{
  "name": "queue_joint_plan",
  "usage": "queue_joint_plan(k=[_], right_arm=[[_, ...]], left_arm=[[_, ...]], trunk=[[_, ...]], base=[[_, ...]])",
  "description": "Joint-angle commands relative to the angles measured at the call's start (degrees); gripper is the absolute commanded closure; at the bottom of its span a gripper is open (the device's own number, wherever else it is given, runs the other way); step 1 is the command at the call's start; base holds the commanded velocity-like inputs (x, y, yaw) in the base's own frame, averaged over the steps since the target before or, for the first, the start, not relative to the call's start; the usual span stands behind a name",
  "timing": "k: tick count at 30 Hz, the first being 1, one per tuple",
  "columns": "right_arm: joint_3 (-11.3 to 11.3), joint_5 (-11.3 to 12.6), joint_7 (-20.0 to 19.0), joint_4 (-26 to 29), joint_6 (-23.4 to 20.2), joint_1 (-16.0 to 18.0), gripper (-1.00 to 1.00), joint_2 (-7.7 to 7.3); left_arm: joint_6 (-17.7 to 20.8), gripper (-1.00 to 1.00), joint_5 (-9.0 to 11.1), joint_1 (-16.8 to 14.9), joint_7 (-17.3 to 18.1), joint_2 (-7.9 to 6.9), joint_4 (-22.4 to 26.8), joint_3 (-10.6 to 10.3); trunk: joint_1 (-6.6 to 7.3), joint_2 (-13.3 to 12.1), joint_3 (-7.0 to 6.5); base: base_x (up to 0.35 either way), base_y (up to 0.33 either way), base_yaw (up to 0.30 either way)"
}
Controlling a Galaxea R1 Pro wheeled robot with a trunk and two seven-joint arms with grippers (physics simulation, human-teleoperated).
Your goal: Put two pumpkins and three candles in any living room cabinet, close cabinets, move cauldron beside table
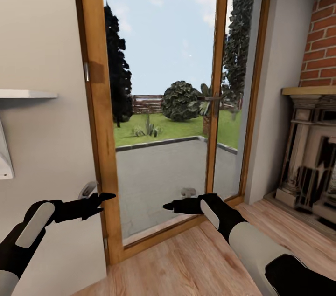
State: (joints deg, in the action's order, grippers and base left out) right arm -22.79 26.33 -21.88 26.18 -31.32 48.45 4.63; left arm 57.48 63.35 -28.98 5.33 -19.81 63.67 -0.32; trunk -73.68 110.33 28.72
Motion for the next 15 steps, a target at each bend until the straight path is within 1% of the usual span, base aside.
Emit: queue_joint_plan(k=[1, 5, 15], right_arm=[[-0.2, 0.2, 0.0, 0.0, -0.2, 0.1, -1.0, -0.21], [-0.1, 0.2, 0.0, 0.0, -0.1, 0.1, -1.0, -0.67], [-0.1, 0.3, 0.0, 0.0, -0.1, 0.1, -1.0, -1.17]], left_arm=[[0.1, -1.0, -0.4, 0.0, 0.6, -0.05, 0.0, 0.0], [0.1, -1.0, -0.3, 0.0, 0.6, -0.05, 0.0, 0.0], [0.1, -1.0, -0.2, 0.0, 0.6, -0.05, 0.1, 0.0]], trunk=[[0.01, 0.0, 0.01], [0.01, 0.0, -0.22], [0.01, 0.0, -0.81]], base=[[-0.053, 0.074, -0.242], [-0.018, 0.063, -0.242], [-0.001, 0.005, -0.242]])
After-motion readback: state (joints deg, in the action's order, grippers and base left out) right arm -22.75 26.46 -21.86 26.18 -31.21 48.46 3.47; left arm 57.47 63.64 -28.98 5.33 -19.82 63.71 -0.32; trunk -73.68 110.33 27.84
